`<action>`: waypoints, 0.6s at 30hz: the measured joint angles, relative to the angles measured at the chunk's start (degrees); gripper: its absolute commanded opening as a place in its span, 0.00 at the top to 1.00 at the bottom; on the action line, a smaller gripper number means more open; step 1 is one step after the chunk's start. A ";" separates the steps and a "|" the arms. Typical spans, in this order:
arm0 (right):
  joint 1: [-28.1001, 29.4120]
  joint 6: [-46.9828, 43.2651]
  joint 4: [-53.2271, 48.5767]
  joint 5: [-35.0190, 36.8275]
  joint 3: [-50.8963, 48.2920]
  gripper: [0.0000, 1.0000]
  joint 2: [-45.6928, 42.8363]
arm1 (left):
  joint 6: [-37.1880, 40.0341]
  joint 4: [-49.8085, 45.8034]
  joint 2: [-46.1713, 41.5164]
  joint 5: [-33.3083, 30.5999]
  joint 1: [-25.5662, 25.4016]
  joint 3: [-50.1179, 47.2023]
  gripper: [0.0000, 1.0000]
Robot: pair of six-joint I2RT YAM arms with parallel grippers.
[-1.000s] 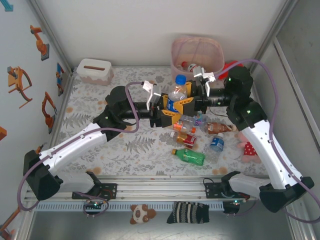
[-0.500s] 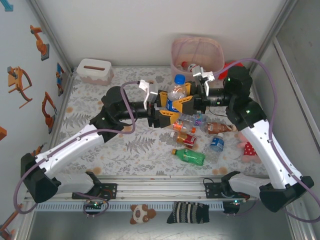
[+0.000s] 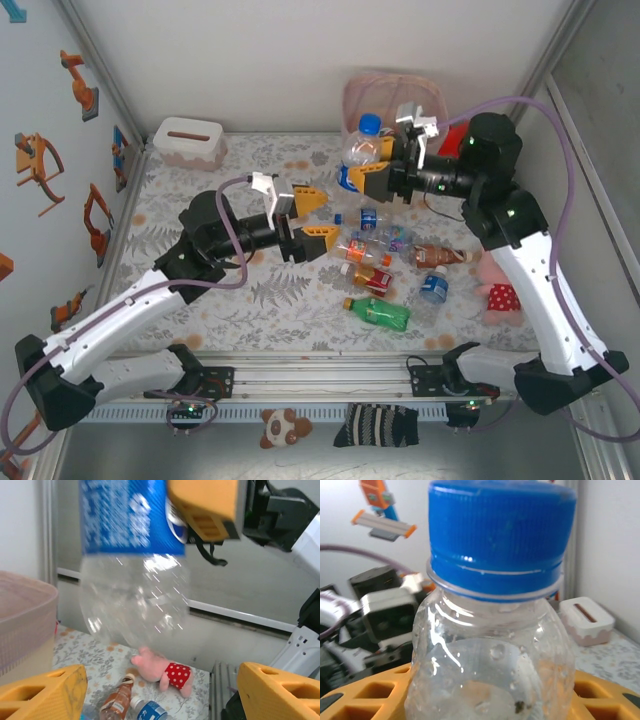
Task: Put the plastic bottles in the bin
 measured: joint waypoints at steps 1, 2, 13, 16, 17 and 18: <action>-0.59 0.02 -0.55 1.03 1.25 0.51 0.96 | 0.24 -0.55 -0.39 -0.50 0.00 -0.15 0.22; -1.49 0.26 -1.14 2.49 2.71 0.52 2.29 | 0.50 -0.96 -0.92 -1.07 0.00 -0.39 0.22; -10.03 13.42 -5.27 22.51 15.50 0.60 17.27 | 1.79 -3.45 -4.72 -4.96 0.00 -2.27 0.22; -10.75 18.53 -5.66 28.33 17.64 0.60 21.22 | 1.86 -3.74 -5.31 -5.44 0.00 -2.95 0.22; -10.82 20.48 -5.49 29.99 17.94 0.57 22.38 | 1.97 -3.85 -5.42 -5.60 0.00 -3.08 0.22; -10.93 22.62 -5.18 31.21 18.03 0.56 23.43 | 2.01 -3.89 -5.51 -5.73 0.00 -3.19 0.22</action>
